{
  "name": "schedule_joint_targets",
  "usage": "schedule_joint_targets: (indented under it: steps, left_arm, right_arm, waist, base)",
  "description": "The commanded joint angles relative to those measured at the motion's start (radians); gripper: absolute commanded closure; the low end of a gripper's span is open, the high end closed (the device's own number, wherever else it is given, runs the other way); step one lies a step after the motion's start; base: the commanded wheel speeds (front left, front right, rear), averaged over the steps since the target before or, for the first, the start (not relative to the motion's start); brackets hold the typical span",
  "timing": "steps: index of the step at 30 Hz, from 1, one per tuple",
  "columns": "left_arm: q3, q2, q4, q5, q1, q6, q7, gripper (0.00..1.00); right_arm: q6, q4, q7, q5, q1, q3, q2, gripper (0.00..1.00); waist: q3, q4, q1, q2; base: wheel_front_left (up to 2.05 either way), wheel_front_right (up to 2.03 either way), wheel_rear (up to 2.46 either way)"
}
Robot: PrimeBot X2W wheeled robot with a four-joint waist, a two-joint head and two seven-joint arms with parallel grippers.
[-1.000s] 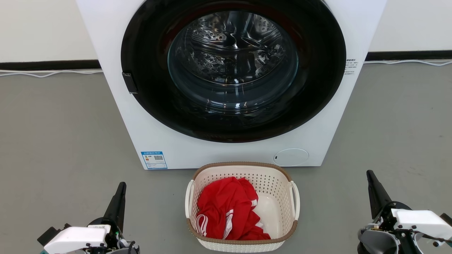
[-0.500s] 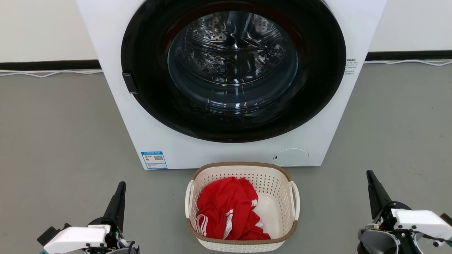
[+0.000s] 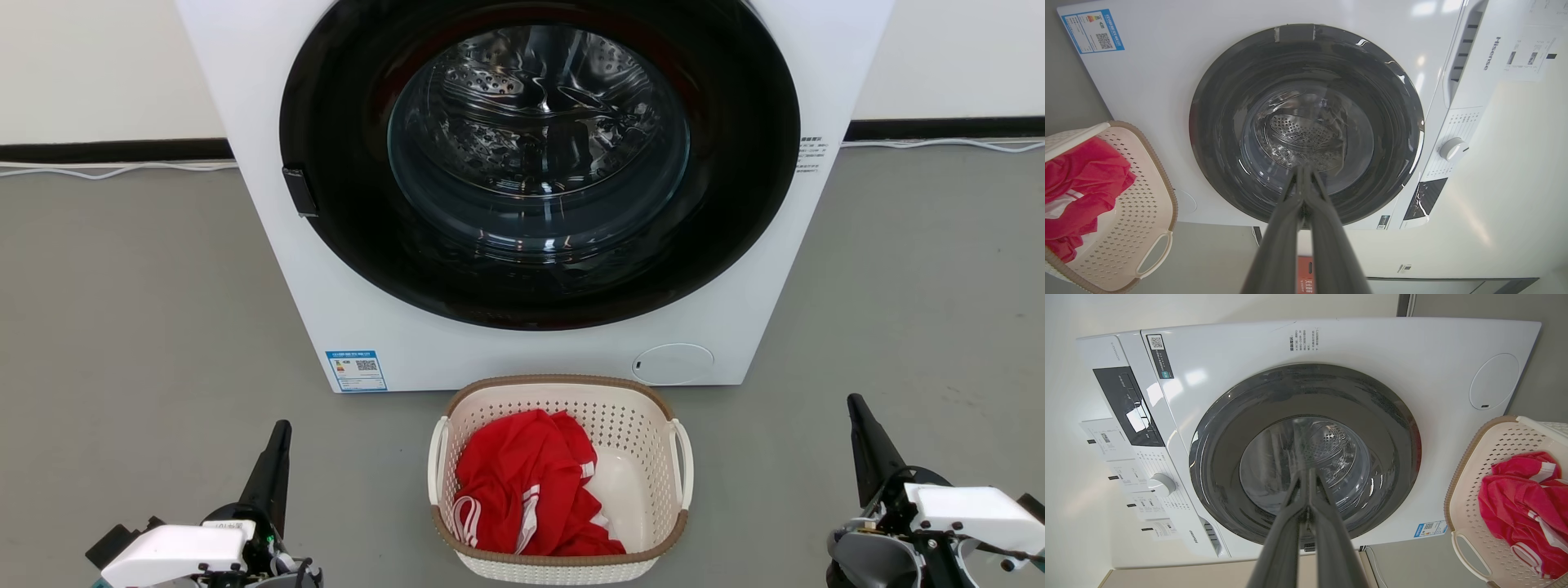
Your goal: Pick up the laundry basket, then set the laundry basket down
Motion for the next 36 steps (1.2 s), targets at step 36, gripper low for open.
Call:
schedule_joint_targets:
  steps: [36]
  left_arm:
    - [0.031, 0.014, -0.03, -0.005, -0.056, -0.007, 0.002, 1.0]
  right_arm:
    - [0.007, -0.032, 0.008, 0.007, -0.022, 0.019, -0.005, 1.0]
  waist:
    - [0.0, 0.0, 0.0, -0.0001]
  base:
    - [0.0, 0.0, 0.0]
